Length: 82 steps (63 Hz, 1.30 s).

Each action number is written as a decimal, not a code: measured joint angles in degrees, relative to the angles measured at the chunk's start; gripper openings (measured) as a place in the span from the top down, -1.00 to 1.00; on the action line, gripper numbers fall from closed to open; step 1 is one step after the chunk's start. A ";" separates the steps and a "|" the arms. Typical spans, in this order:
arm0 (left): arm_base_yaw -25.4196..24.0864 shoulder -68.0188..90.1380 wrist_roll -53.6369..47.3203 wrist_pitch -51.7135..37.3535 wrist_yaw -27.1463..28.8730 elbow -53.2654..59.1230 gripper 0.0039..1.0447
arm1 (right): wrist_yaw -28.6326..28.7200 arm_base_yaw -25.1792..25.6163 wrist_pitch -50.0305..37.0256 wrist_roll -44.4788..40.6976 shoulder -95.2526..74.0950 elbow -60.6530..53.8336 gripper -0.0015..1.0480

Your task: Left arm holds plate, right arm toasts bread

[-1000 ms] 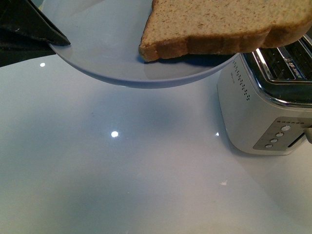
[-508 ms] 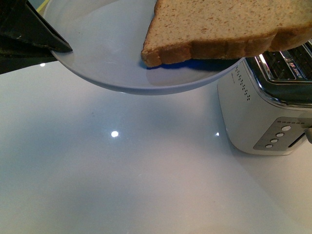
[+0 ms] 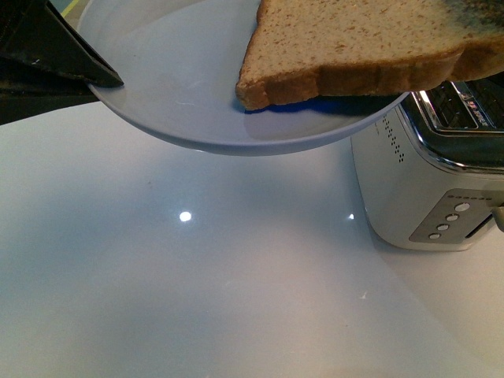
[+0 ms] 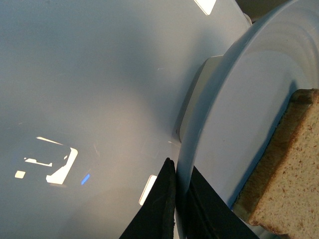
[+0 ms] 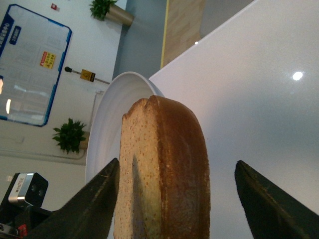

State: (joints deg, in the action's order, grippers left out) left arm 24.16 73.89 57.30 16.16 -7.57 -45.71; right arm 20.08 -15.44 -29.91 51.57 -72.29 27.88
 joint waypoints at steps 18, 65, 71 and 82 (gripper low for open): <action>0.00 -0.02 0.44 -0.02 -0.57 0.24 0.95 | 0.92 0.70 0.26 0.52 0.70 0.00 0.82; -0.39 -0.28 0.98 -0.02 -1.44 1.01 0.95 | -4.42 17.16 40.37 -31.43 0.57 36.68 0.93; -0.57 -0.28 0.85 0.00 -1.40 1.01 0.95 | -10.38 16.26 46.84 -41.64 -3.28 42.91 0.93; -0.59 -0.28 0.39 0.35 -1.40 1.01 0.95 | -14.56 14.34 53.11 -51.56 -8.96 47.58 0.93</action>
State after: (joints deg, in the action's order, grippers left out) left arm 23.57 73.60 57.69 16.51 -8.97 -44.71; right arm 5.52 -1.10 23.20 0.01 -81.25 75.46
